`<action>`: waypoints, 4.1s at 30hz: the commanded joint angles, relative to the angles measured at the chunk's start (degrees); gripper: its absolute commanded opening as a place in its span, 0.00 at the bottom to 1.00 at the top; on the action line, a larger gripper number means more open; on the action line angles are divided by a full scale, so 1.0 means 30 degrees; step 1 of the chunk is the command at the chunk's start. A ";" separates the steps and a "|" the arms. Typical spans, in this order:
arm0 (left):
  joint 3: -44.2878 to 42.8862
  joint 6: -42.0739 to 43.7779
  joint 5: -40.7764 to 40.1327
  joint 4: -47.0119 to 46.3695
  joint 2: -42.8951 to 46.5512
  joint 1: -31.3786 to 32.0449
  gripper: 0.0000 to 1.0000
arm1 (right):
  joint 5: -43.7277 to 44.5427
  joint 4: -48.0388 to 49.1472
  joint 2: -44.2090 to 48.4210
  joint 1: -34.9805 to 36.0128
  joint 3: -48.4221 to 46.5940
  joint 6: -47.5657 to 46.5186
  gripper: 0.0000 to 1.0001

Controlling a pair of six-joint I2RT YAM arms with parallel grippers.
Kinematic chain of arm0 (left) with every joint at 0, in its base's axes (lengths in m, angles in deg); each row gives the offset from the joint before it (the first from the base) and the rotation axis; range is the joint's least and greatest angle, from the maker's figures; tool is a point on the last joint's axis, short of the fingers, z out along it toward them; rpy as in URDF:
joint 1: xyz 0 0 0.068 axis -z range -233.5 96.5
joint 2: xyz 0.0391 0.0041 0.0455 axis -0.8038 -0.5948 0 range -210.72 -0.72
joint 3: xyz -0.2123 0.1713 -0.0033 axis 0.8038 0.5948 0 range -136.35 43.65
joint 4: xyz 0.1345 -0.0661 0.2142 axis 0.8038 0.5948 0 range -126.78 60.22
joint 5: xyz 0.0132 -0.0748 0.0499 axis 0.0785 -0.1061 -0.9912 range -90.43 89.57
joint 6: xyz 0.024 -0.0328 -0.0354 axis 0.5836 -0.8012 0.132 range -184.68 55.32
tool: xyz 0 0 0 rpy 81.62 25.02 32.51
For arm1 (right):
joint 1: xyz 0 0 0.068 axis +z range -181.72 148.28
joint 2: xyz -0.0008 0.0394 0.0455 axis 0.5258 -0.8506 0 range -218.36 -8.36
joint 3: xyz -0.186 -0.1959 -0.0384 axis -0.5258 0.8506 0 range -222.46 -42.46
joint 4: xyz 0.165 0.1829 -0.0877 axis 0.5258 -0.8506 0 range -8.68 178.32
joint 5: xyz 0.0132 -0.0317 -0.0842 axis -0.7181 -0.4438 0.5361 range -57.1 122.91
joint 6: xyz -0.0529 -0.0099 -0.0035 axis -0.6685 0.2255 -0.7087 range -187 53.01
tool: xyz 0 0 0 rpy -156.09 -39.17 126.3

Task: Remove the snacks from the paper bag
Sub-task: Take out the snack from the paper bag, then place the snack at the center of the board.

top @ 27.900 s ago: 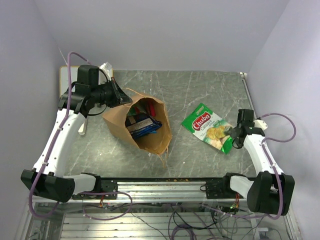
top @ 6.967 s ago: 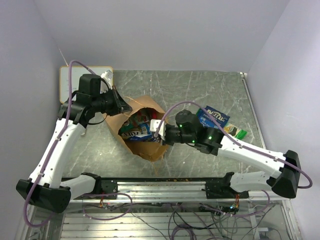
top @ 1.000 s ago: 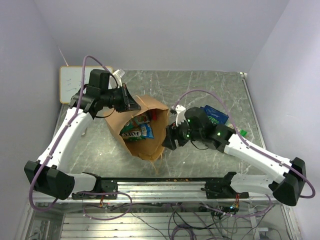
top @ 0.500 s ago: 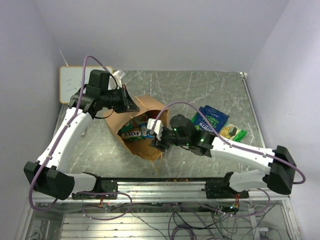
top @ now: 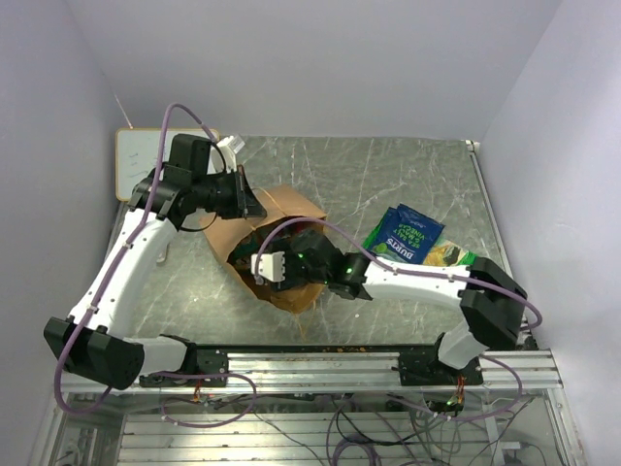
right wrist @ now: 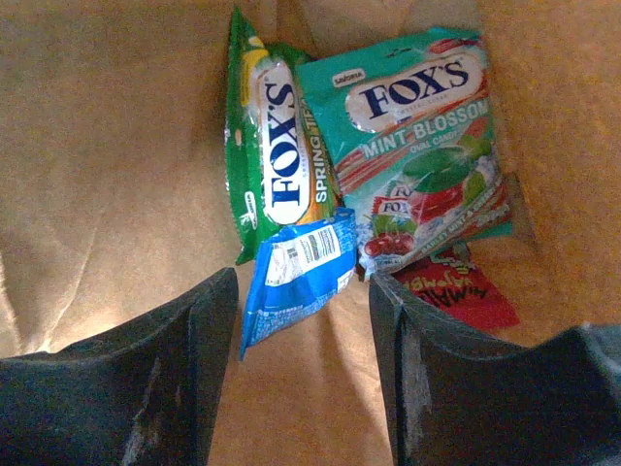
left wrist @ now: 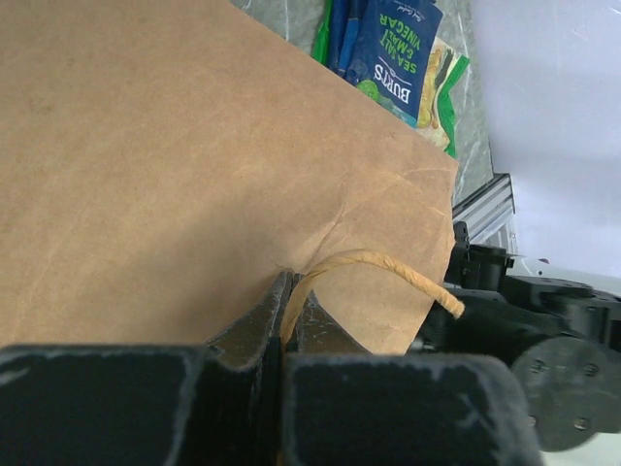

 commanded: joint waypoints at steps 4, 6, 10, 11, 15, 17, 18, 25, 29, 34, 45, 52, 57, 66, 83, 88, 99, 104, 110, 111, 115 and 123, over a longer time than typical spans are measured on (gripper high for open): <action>-0.0853 0.1056 -0.0111 0.0343 -0.0192 0.0131 0.07 | 0.0948 0.1241 -0.1927 0.0003 -0.0813 -0.1009 0.58; -0.0715 0.1000 0.0024 0.0229 -0.0163 0.0137 0.07 | 0.0886 0.1694 -0.1943 -0.0002 -0.0401 -0.0691 0.59; -0.0589 0.0945 0.0171 0.0058 -0.0075 0.0144 0.07 | 0.1163 0.2238 -0.2176 0.0008 0.0260 0.0013 0.61; -0.0597 0.0957 0.0160 0.0088 -0.0074 0.0158 0.07 | 0.1494 0.2519 -0.2313 0.0007 0.0509 0.0170 0.61; -0.0598 0.0961 0.0230 0.0076 -0.0143 0.0177 0.07 | 0.2716 0.2690 -0.3376 -0.0048 0.0329 0.0509 0.60; -0.0598 0.0935 0.0295 0.0045 -0.0203 0.0188 0.07 | 0.2882 0.3028 -0.3808 -0.0075 0.0448 0.0517 0.58; -0.0624 0.0907 0.0372 0.0046 -0.0233 0.0189 0.07 | 0.2932 0.3146 -0.3956 -0.0077 0.0449 0.0566 0.56; -0.0356 0.0573 0.0581 -0.0123 -0.0113 0.0191 0.07 | 0.3349 0.3375 -0.4811 -0.0071 0.0089 0.1116 0.44; -0.0482 0.0538 0.0374 -0.0075 -0.0102 0.0190 0.07 | 0.4127 0.3465 -0.5423 -0.0151 -0.0524 0.1509 0.28; -0.0614 0.0472 0.0233 -0.0071 -0.0111 0.0189 0.07 | 0.4187 0.3382 -0.5369 -0.0270 -0.0742 0.1470 0.14; -0.0339 0.0060 0.0276 -0.0389 0.0023 0.0190 0.07 | 0.3149 0.2209 -0.3145 -0.0303 -0.0258 0.2471 0.00; -0.0269 -0.0158 0.0219 -0.0547 -0.0125 0.0190 0.07 | 0.1570 0.0396 -0.0120 -0.0307 0.0361 0.3368 0.00; -0.0410 -0.0244 0.0071 -0.0551 -0.0328 0.0190 0.07 | -0.0033 -0.1171 0.2722 -0.0303 0.1233 0.3981 0.00; -0.0248 -0.0923 -0.0335 -0.1074 -0.0382 0.0190 0.07 | -0.2839 -0.5102 0.7661 -0.0303 0.1120 0.5330 0.00; -0.0862 -0.1834 -0.0309 -0.1363 -0.1226 0.0190 0.07 | 0.6743 -0.9033 1.4534 -0.0303 -0.2568 0.8359 0.00; -0.1569 -0.1318 -0.0419 -0.0881 -0.1583 0.0190 0.07 | 1.1208 -0.5419 1.3704 -0.0303 -0.1441 0.8042 0.00; -0.0702 -0.0872 0.0366 -0.1511 -0.1244 0.0186 0.07 | 1.2877 -0.1501 1.0337 -0.8660 0.2967 1.5356 0.00; -0.0769 -0.0466 0.0996 -0.1045 -0.1094 0.0190 0.07 | 1.3528 -0.0221 1.2175 -1.0935 0.6156 1.8964 0.00; -0.0899 0.0124 0.0955 -0.0719 -0.1273 0.0217 0.07 | 1.5531 0.0273 1.4823 -1.3275 0.9685 2.2462 0.00; -0.1046 0.0238 0.0884 -0.0607 -0.1290 0.0219 0.07 | 1.5661 0.0358 1.5159 -1.3523 1.0037 2.2638 0.00; -0.0952 0.0313 0.0805 -0.0625 -0.1233 0.0418 0.07 | 1.5309 0.0485 1.6128 -1.4593 1.1236 2.3430 0.00; -0.0524 0.0192 0.1065 -0.1048 -0.1086 0.0483 0.07 | 1.3174 0.1743 1.6011 -1.5983 1.3252 2.5378 0.00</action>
